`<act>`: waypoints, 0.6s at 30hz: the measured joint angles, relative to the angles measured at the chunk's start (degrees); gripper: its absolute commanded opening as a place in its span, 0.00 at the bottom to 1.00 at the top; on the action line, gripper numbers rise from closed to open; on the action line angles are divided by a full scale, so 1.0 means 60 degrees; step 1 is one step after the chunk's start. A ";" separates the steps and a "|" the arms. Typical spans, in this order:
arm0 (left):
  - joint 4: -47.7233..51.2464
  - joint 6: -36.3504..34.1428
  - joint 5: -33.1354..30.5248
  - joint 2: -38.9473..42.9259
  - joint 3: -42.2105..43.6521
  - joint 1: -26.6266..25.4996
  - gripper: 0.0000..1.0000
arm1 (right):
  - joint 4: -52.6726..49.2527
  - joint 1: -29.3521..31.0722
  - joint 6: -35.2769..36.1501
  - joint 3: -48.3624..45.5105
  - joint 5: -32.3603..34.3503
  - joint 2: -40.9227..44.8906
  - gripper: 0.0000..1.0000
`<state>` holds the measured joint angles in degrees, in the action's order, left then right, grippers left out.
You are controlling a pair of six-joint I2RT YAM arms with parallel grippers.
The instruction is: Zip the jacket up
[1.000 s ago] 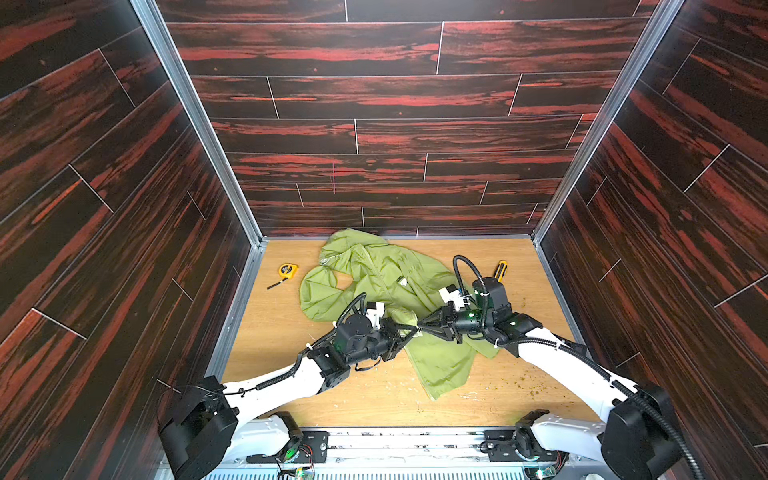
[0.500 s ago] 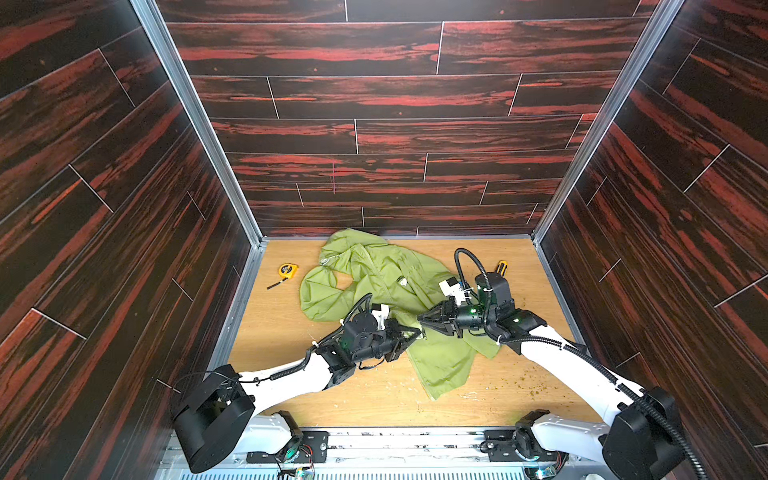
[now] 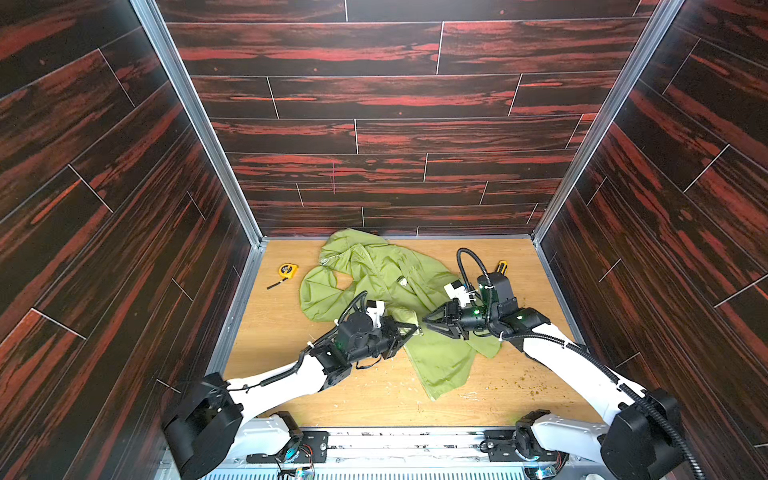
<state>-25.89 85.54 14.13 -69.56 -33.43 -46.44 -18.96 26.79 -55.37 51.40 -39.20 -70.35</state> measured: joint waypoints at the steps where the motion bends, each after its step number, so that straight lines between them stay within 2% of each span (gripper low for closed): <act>1: 0.0295 -0.0109 -0.0168 0.0219 0.0051 0.0000 0.00 | -0.0375 -0.0018 0.0117 0.0051 0.0175 0.0040 0.39; 5: 0.1341 -0.0361 -0.0994 0.0958 0.0495 0.0000 0.00 | -0.1526 -0.0025 0.0375 -0.0448 0.0907 0.0565 0.45; 12: 0.2186 -0.0022 -0.2379 0.1668 0.2011 0.0011 0.00 | -0.2554 -0.0025 -0.0466 -0.3861 0.1661 0.2863 0.57; 18: 0.2149 0.0069 -0.2557 0.1767 0.2153 0.0069 0.00 | -0.2463 -0.0025 -0.1475 -0.5716 0.1796 0.4437 0.60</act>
<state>-12.99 85.95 -1.21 -58.96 -20.51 -46.02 -33.74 26.63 -64.23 17.10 -28.42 -43.72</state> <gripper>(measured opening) 0.058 0.598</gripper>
